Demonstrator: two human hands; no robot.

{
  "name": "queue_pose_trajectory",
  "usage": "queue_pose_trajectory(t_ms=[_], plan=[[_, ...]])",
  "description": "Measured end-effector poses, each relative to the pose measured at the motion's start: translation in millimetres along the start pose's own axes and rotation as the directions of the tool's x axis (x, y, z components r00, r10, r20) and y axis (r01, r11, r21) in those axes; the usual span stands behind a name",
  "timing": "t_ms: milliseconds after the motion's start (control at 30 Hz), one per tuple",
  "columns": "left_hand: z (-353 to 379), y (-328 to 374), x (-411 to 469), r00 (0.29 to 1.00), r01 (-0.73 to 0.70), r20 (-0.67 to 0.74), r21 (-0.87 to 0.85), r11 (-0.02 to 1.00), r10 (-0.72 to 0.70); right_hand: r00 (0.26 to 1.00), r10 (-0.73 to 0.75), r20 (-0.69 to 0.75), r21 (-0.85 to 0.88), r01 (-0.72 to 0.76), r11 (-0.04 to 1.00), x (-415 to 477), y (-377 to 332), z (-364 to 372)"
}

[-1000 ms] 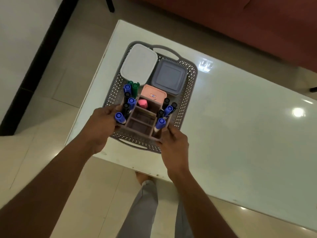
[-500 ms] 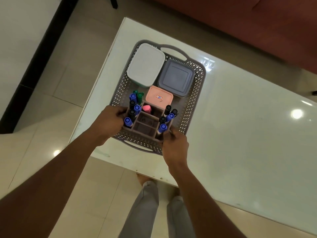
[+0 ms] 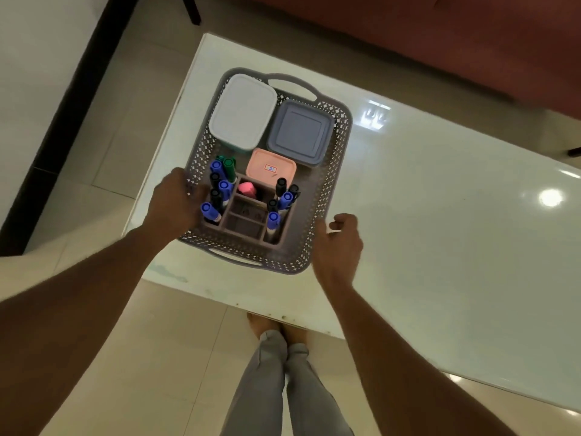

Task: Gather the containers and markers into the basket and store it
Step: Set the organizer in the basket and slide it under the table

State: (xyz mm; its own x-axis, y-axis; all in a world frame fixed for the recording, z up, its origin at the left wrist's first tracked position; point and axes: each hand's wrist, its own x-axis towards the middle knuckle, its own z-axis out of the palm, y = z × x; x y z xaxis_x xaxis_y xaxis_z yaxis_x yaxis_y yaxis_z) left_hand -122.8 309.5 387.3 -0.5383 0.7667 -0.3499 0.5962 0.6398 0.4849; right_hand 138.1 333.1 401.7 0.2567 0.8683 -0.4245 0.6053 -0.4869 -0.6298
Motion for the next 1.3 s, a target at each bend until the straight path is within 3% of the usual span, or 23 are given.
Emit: queue_pose_trajectory(t_ms=[67,167,333,600,734,867,967,1300], plan=[[7.4,-5.0,-1.9,0.999,0.038,0.012,-0.011,0.999,-0.038,0.998,0.028,0.051,-0.049,-0.026,0.998,-3.3,2.6,14.0],[12.7,-12.0,-0.9,0.999,-0.011,-0.045,0.070,0.997,0.015,0.996,0.014,0.083,-0.120,-0.004,0.993,-7.1,10.6,29.2],[13.8,-23.0,5.2,1.000,-0.019,-0.017,-0.044,0.999,0.018,0.995,0.026,0.092,-0.146,-0.012,0.989,-4.6,18.8,35.5],[12.0,-24.1,1.2,0.990,-0.141,-0.025,-0.175,0.974,0.139,0.996,-0.029,-0.083,-0.203,0.012,0.979,-3.5,21.8,47.3],[13.3,-28.9,4.7,0.992,-0.128,-0.006,-0.189,0.974,0.129,0.989,-0.083,-0.126,-0.238,0.051,0.970,-2.6,23.2,50.6],[19.2,-35.5,7.3,0.982,-0.172,-0.112,-0.182,0.968,0.154,0.979,-0.122,-0.164,-0.262,0.076,0.962,-0.8,23.9,51.2],[22.2,-36.8,9.4,0.981,-0.123,-0.170,-0.196,0.973,0.090,0.974,-0.131,-0.186,-0.251,0.082,0.964,1.4,26.1,52.9],[18.7,-68.2,-19.5,0.992,-0.079,-0.113,-0.204,0.976,0.057,0.982,-0.091,-0.167,-0.143,0.067,0.987,-32.1,52.7,55.5]])
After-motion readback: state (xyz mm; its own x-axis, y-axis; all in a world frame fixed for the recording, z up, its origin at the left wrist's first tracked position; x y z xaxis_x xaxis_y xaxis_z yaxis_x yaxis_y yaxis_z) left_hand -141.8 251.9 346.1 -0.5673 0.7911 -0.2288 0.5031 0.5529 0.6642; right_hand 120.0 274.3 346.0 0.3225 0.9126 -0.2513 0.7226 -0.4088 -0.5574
